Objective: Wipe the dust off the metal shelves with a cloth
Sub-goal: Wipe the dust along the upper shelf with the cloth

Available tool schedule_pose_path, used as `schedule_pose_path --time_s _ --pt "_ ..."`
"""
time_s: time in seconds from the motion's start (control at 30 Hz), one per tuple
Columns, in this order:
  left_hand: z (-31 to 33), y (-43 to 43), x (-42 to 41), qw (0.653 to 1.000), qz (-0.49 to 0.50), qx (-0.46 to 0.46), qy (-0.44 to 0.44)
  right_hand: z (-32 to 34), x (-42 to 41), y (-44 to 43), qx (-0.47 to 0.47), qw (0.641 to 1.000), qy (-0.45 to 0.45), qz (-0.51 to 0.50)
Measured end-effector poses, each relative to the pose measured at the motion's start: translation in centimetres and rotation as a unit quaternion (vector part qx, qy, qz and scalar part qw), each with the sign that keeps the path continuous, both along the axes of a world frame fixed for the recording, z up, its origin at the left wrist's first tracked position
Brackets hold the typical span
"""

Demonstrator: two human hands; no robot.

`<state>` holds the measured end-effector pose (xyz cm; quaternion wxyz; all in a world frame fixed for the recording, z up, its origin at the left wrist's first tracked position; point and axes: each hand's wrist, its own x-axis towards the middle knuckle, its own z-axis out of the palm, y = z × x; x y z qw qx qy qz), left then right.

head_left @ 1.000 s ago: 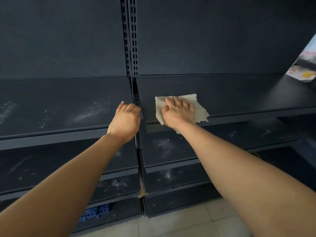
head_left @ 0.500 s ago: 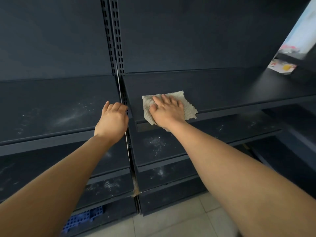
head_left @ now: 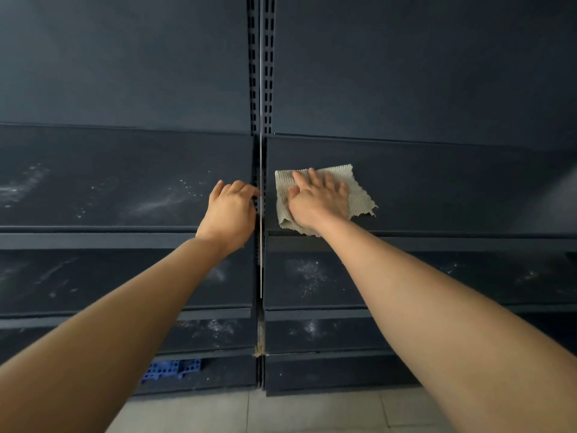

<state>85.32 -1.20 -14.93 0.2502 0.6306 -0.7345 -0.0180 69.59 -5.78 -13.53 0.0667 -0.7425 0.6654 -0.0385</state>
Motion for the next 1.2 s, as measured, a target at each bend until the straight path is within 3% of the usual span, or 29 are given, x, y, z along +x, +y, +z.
schedule_pose_path --time_s 0.13,0.4,0.77,0.9,1.03,1.13,1.2 --pt "-0.6 0.3 -0.2 0.999 0.004 -0.016 -0.033 0.0 0.7 -2.0 -0.003 1.0 0.005 0.02" --pt "-0.3 0.0 -0.4 1.0 0.01 0.004 -0.011 0.0 2.0 -5.2 0.002 1.0 0.007 0.022" --pt "-0.2 0.2 0.4 1.0 -0.009 0.011 0.028 -0.5 1.9 -2.4 -0.01 1.0 -0.009 -0.001" --pt "0.1 0.7 1.0 0.997 -0.048 0.013 0.058 -0.3 2.2 -0.3 -0.094 0.995 -0.022 -0.008" --pt "0.2 2.1 4.5 0.995 -0.09 -0.03 0.034 0.0 3.7 2.0 -0.199 0.978 -0.041 -0.044" --pt "0.3 2.8 9.1 0.997 -0.054 -0.055 -0.001 0.5 6.9 2.9 -0.162 0.978 -0.114 -0.07" --pt "0.5 3.1 11.7 0.997 -0.035 -0.058 -0.024 0.5 9.8 3.6 -0.135 0.983 -0.121 -0.027"
